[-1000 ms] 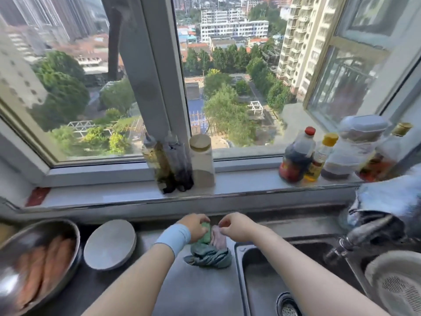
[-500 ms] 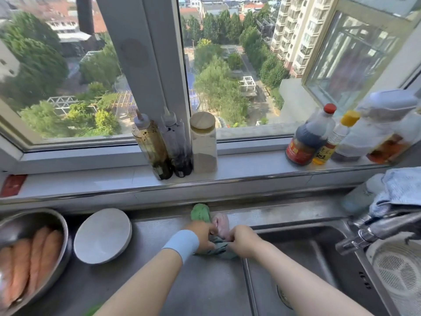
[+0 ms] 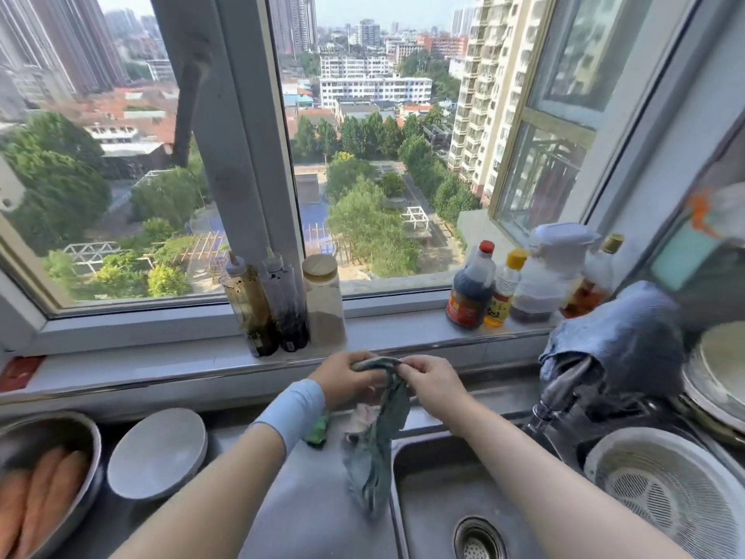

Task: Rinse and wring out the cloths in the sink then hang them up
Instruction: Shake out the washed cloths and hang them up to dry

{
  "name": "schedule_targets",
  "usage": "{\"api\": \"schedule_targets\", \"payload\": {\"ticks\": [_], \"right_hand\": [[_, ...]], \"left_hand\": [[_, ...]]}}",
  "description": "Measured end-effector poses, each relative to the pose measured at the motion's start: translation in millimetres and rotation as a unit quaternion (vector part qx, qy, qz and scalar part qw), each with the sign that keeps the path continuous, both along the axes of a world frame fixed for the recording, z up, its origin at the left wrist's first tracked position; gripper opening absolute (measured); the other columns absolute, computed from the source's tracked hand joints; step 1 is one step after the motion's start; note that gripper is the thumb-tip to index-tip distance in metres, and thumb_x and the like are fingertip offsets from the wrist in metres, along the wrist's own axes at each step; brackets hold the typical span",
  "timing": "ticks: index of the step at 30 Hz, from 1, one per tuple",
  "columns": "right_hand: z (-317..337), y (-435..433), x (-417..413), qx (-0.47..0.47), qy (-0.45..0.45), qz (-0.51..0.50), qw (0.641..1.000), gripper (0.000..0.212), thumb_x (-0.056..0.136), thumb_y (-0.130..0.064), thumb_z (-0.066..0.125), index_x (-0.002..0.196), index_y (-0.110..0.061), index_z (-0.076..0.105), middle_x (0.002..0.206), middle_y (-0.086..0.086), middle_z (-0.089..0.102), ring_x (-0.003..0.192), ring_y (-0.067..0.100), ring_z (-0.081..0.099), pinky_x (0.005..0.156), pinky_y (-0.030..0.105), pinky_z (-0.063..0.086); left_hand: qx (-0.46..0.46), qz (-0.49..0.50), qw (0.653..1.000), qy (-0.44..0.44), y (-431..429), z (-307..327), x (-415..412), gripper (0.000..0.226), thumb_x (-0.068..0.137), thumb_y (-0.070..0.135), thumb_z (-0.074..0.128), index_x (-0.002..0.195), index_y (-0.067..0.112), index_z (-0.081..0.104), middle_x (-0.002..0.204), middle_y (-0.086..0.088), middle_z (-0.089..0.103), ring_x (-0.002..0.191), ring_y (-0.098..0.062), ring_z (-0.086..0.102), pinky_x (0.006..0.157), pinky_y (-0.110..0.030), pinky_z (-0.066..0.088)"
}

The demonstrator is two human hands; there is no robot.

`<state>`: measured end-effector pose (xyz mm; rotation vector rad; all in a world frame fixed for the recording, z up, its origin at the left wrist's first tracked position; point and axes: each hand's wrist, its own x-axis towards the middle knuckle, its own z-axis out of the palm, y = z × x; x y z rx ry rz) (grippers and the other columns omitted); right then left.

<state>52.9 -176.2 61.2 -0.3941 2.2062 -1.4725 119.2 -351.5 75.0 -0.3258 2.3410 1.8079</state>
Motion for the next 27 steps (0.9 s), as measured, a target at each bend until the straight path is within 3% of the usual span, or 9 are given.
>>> {"api": "schedule_targets", "payload": {"ticks": [3,8,11,14,17,19,22,24,27], "right_hand": [[30.4,22.3,7.3,-0.075,-0.034,-0.011,0.997,0.016,0.096,-0.021,0.063,0.087,-0.02,0.076,0.076,-0.005,0.076,0.067,0.004,0.066,0.059,0.02,0.051],[65.5,57.6,10.0,-0.052,-0.02,0.038,0.998,0.018,0.096,-0.031,0.064,0.092,-0.019,0.077,0.08,0.001,0.075,0.072,0.013,0.069,0.063,0.024,0.053],[80.8,74.3,8.2,-0.032,0.025,0.024,0.999,0.026,0.097,-0.032,0.061,0.086,-0.016,0.078,0.075,-0.001,0.073,0.072,0.014,0.066,0.064,0.027,0.051],[96.7,87.0,5.2,-0.042,0.07,-0.006,0.997,0.03,0.1,-0.031,0.054,0.091,-0.013,0.076,0.085,0.012,0.074,0.081,0.023,0.066,0.075,0.037,0.051],[113.3,100.1,2.4,-0.036,0.117,-0.038,0.992,0.04,0.104,-0.033,0.045,0.093,0.0,0.065,0.078,0.011,0.06,0.075,0.023,0.054,0.067,0.035,0.04],[122.7,107.2,6.6,-0.03,0.133,-0.032,0.99,0.039,0.103,-0.04,0.042,0.095,-0.008,0.062,0.081,0.005,0.061,0.077,0.021,0.056,0.067,0.035,0.042],[130.9,114.4,14.9,-0.021,0.143,0.004,0.989,0.024,0.088,-0.049,0.061,0.101,-0.029,0.056,0.094,-0.003,0.064,0.087,0.015,0.061,0.071,0.03,0.045],[134.1,120.8,16.1,-0.016,0.138,0.005,0.99,0.033,0.076,-0.036,0.074,0.102,-0.031,0.055,0.095,-0.004,0.064,0.088,0.014,0.063,0.07,0.03,0.051],[135.6,134.9,15.3,-0.003,0.145,-0.064,0.987,0.034,0.073,-0.028,0.076,0.101,-0.028,0.057,0.093,-0.003,0.064,0.085,0.013,0.062,0.075,0.029,0.054]], "left_hand": [[0.039,0.031,0.998,0.034,20.3,30.9,-2.9,0.011,0.093,0.015,0.066,0.098,0.005,0.068,0.079,-0.007,0.072,0.066,-0.014,0.07,0.064,-0.026,0.057],[-0.056,0.032,0.995,0.08,47.1,67.4,-10.7,0.011,0.095,0.021,0.063,0.093,0.011,0.069,0.07,0.0,0.068,0.055,-0.018,0.062,0.064,-0.037,0.056],[-0.135,0.01,0.987,0.092,59.8,86.9,-16.0,0.025,0.093,0.032,0.063,0.089,0.008,0.069,0.067,-0.003,0.059,0.056,-0.017,0.051,0.058,-0.033,0.045],[-0.22,0.002,0.967,0.129,71.1,106.2,-17.1,0.031,0.085,0.044,0.07,0.073,0.015,0.067,0.057,0.01,0.053,0.054,-0.006,0.044,0.054,-0.021,0.038],[-0.208,-0.034,0.967,0.142,78.8,129.5,-18.9,0.018,0.08,0.033,0.078,0.07,0.022,0.068,0.055,0.014,0.055,0.055,-0.005,0.045,0.055,-0.017,0.039],[-0.188,-0.046,0.968,0.156,85.7,143.4,-21.7,0.012,0.084,0.019,0.074,0.075,0.023,0.068,0.06,0.013,0.06,0.062,-0.011,0.05,0.063,-0.026,0.044],[-0.136,-0.032,0.977,0.164,103.2,160.4,-26.6,0.016,0.092,0.006,0.061,0.082,0.018,0.059,0.075,-0.002,0.064,0.07,-0.022,0.059,0.07,-0.04,0.051],[-0.1,-0.015,0.983,0.152,113.8,166.5,-28.6,0.018,0.096,0.0,0.052,0.086,0.015,0.055,0.082,-0.013,0.063,0.074,-0.029,0.064,0.076,-0.047,0.058],[-0.171,0.005,0.973,0.154,120.0,169.2,-29.8,0.024,0.097,0.0,0.043,0.092,0.021,0.053,0.089,-0.011,0.059,0.079,-0.026,0.059,0.069,-0.04,0.056]]}}
